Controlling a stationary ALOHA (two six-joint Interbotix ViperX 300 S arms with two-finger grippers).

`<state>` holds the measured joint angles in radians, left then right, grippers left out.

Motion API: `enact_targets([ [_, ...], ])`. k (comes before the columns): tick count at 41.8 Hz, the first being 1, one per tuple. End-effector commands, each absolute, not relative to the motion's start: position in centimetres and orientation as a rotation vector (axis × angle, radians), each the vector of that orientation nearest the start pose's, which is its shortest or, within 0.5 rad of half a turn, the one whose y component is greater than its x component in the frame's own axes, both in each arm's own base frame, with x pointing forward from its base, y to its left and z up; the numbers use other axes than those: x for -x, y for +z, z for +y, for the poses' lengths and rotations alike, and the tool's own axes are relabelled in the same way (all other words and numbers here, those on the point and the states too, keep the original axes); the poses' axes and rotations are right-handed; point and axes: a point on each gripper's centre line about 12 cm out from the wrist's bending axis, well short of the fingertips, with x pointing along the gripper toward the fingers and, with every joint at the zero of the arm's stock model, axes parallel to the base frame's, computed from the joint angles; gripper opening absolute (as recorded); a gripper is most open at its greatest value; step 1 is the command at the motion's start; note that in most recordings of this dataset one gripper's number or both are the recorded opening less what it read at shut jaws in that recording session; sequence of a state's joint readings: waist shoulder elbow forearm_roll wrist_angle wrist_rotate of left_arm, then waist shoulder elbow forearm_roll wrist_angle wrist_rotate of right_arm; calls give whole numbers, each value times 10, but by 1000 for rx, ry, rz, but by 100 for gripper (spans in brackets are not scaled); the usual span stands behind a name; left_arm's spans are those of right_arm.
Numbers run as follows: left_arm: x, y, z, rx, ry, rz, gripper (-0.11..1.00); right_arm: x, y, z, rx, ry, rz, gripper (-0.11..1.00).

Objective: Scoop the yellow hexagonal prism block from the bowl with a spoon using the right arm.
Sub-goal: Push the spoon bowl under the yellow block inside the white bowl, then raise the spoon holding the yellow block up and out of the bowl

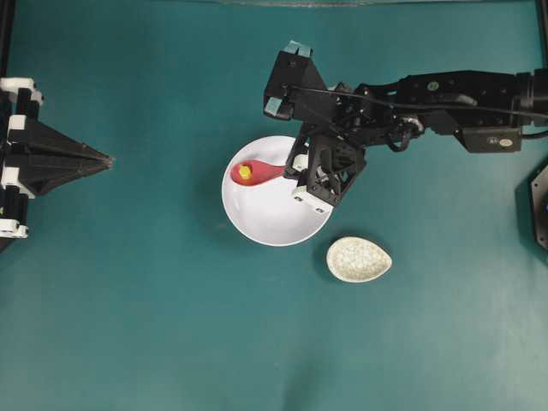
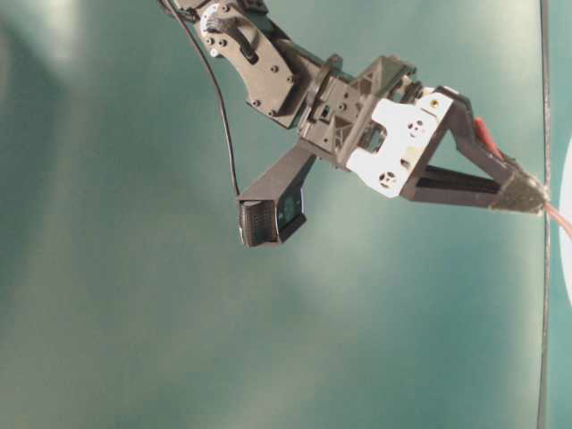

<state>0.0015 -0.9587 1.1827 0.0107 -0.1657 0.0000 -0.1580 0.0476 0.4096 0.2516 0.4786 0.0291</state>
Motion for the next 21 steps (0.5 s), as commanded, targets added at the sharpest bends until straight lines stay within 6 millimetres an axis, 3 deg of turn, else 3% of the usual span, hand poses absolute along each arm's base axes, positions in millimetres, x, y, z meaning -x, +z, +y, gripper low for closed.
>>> enact_targets([
  [1, -201, 279, 0, -13, 0, 48, 0, -412, 220, -52, -353, -150, 845, 24],
  [10, -201, 279, 0, -13, 0, 48, 0, -404, 241, -50, -359, -144, 812, 24],
  [21, -201, 279, 0, -12, 0, 46, 0, -369, 300, -43, -345, -118, 694, 24],
])
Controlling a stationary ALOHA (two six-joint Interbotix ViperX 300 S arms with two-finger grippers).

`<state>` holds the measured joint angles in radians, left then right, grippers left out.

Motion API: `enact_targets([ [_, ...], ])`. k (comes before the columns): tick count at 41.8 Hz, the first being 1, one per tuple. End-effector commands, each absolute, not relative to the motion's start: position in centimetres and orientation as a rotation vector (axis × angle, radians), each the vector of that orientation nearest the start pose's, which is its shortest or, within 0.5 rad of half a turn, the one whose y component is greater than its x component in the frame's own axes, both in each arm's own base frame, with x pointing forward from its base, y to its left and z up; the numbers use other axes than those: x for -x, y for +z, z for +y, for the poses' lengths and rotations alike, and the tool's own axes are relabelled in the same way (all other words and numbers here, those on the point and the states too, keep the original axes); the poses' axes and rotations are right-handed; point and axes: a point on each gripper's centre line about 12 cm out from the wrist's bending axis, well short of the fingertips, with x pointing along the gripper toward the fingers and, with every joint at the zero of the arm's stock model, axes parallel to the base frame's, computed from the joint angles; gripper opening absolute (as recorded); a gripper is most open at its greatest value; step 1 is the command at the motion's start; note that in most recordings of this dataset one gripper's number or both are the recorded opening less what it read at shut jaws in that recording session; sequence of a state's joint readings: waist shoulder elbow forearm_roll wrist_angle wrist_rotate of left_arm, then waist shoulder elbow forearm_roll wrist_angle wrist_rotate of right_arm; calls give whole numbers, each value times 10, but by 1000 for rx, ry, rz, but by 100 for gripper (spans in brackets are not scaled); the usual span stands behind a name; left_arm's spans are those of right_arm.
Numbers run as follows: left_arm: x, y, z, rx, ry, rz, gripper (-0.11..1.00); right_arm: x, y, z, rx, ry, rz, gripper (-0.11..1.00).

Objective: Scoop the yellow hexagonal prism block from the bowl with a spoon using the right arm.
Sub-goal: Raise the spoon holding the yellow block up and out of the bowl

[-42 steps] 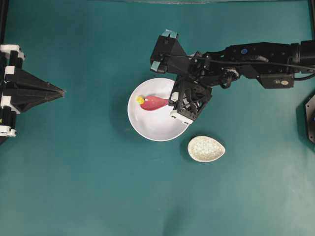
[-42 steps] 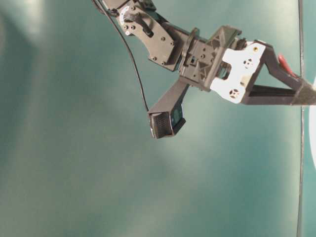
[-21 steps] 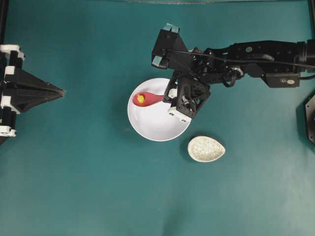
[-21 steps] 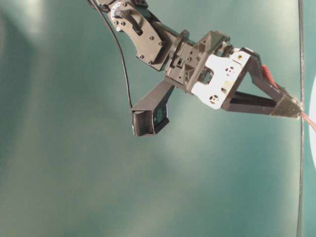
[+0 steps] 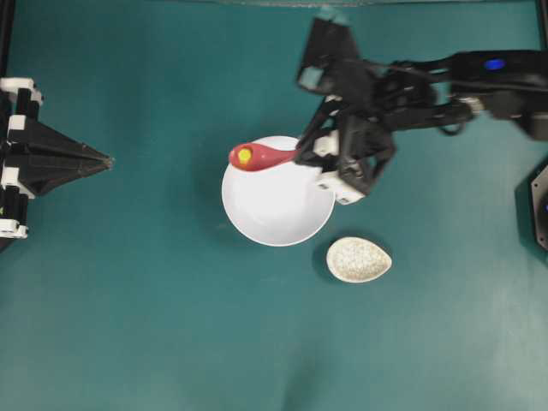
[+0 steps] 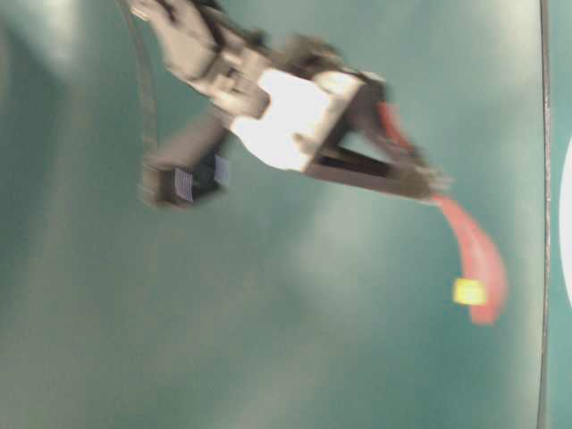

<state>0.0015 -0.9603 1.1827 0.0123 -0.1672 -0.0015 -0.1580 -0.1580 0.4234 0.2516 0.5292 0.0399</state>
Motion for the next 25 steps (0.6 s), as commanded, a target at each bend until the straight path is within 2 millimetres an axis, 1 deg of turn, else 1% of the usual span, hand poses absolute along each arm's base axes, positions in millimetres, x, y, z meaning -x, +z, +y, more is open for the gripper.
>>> enact_targets([
  [1, -201, 279, 0, -10, 0, 48, 0, -364, 305, -42, -343, -116, 679, 24],
  [7, -201, 279, 0, -9, 1, 46, 0, -339, 314, -39, -339, -116, 630, 24],
  [11, -201, 280, 0, -9, 0, 43, 0, -330, 317, -38, -335, -119, 596, 24],
  [16, -201, 280, 0, -7, 0, 41, 0, -324, 322, -38, -331, -120, 559, 24],
  [25, -201, 280, 0, -7, 0, 41, 0, -323, 321, -38, -312, -122, 561, 24],
])
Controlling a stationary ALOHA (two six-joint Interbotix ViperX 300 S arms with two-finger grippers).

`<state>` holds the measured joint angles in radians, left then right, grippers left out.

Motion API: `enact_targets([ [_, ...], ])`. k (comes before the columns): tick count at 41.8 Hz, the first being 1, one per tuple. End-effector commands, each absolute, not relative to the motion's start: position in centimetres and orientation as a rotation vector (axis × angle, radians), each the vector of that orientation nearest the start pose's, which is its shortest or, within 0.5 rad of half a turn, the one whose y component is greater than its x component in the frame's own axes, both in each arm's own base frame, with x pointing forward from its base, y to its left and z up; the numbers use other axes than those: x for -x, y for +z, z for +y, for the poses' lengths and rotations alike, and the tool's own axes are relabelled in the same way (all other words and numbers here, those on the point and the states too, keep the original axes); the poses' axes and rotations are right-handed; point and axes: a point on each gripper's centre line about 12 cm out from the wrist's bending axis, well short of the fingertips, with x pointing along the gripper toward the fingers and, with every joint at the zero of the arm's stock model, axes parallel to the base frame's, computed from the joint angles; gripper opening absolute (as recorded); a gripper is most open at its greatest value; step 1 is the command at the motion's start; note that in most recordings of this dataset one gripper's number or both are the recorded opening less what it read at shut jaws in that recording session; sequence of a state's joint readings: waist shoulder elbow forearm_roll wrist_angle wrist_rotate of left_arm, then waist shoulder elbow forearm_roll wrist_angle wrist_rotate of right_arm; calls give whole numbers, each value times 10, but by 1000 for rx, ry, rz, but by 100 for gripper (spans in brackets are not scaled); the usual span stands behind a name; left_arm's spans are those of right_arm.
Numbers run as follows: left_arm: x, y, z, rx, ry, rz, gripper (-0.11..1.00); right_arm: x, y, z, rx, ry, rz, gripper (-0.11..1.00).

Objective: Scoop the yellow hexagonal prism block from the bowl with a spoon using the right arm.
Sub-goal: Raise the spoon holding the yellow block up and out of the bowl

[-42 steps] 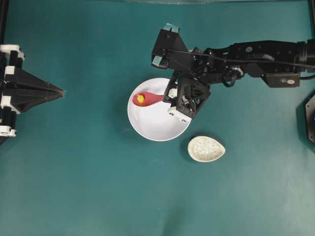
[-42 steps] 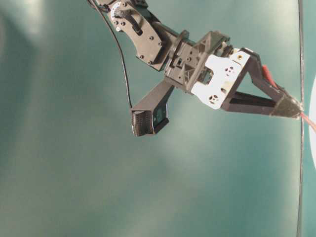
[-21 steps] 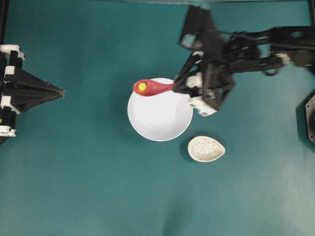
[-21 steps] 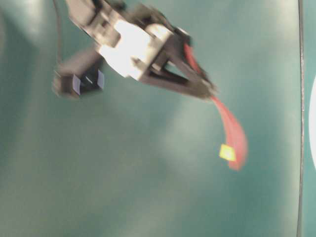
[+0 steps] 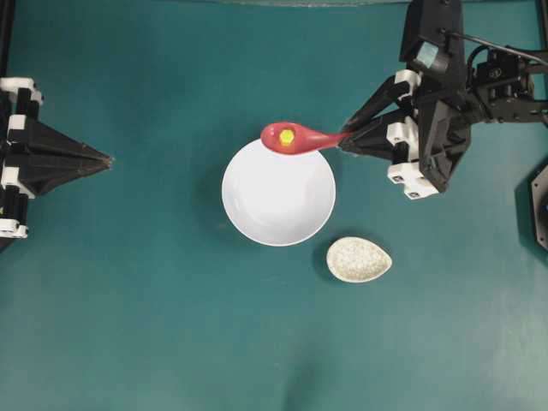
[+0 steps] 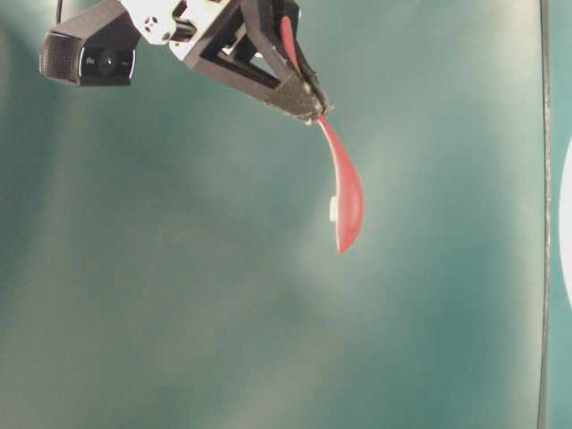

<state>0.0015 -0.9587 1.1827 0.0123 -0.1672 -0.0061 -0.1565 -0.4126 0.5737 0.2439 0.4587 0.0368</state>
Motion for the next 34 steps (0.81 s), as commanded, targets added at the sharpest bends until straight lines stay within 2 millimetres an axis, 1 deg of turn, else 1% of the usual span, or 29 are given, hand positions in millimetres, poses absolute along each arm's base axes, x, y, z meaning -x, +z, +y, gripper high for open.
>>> enact_targets([
  [1, -201, 280, 0, -6, 1, 41, 0, -323, 321, -38, -310, -121, 561, 24],
  [7, -201, 279, 0, -4, 1, 43, 0, -323, 321, -39, -303, -124, 557, 24],
  [17, -201, 278, 0, -4, 1, 55, 0, -322, 315, -39, -294, -127, 573, 24],
  [34, -201, 278, 0, -1, 1, 57, 0, -321, 315, -39, -294, -130, 576, 24],
])
